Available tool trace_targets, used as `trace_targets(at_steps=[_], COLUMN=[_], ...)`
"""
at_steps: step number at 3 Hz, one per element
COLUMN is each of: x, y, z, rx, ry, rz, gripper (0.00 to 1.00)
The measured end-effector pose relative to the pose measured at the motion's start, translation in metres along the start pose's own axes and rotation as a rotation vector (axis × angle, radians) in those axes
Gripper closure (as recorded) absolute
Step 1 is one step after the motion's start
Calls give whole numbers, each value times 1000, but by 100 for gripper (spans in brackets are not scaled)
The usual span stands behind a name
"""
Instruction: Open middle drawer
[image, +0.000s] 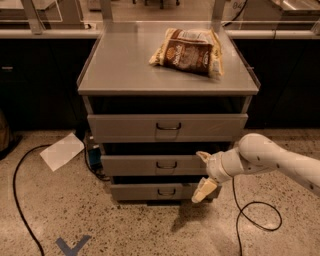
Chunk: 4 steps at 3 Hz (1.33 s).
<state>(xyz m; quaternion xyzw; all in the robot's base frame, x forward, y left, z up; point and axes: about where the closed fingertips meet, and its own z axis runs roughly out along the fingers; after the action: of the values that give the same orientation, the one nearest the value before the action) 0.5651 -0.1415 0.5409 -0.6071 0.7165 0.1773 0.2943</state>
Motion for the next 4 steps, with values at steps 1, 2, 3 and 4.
trace_targets(at_steps=[1, 2, 3, 4], x=[20, 21, 28, 47], y=[-24, -24, -34, -62], z=[49, 55, 76, 119], rx=[26, 21, 3, -34], ry=[13, 25, 44, 63], rz=[8, 11, 17, 50], gripper=[0, 0, 0, 0])
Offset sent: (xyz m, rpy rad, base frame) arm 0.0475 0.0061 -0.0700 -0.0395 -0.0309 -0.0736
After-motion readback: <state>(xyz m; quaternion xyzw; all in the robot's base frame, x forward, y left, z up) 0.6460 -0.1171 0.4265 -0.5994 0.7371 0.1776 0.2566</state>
